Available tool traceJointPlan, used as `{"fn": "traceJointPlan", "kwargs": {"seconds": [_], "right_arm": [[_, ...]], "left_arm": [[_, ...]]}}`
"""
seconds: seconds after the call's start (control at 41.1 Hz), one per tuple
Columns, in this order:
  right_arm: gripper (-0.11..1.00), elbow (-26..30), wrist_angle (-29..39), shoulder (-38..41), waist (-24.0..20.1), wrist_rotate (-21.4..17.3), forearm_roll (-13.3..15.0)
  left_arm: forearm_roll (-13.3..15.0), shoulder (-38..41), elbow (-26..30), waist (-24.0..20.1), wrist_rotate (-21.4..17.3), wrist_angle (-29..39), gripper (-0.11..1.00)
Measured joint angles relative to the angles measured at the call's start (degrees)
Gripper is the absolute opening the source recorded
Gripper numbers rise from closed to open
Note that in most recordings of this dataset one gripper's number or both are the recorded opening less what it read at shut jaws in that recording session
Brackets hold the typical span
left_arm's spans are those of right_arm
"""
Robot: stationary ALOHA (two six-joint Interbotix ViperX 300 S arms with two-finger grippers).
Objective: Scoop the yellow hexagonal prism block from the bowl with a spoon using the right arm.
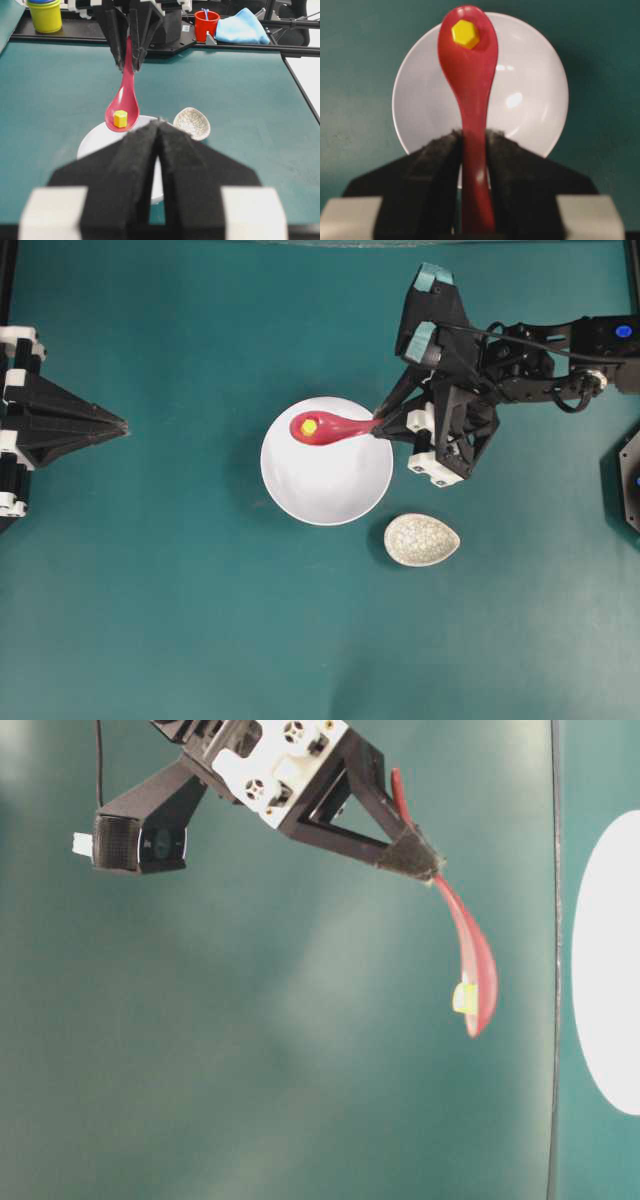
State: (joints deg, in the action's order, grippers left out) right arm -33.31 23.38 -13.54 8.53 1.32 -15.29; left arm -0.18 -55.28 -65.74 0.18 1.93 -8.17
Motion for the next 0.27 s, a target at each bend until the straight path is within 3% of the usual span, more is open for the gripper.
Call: {"fn": "traceJointPlan", "kwargs": {"seconds": [0.268], "right_arm": [[0.23, 0.0, -0.2, 0.0, 0.0, 0.0, 0.0]], "left_arm": [[-0.1, 0.0, 0.0, 0.0, 0.0, 0.0, 0.03]]}}
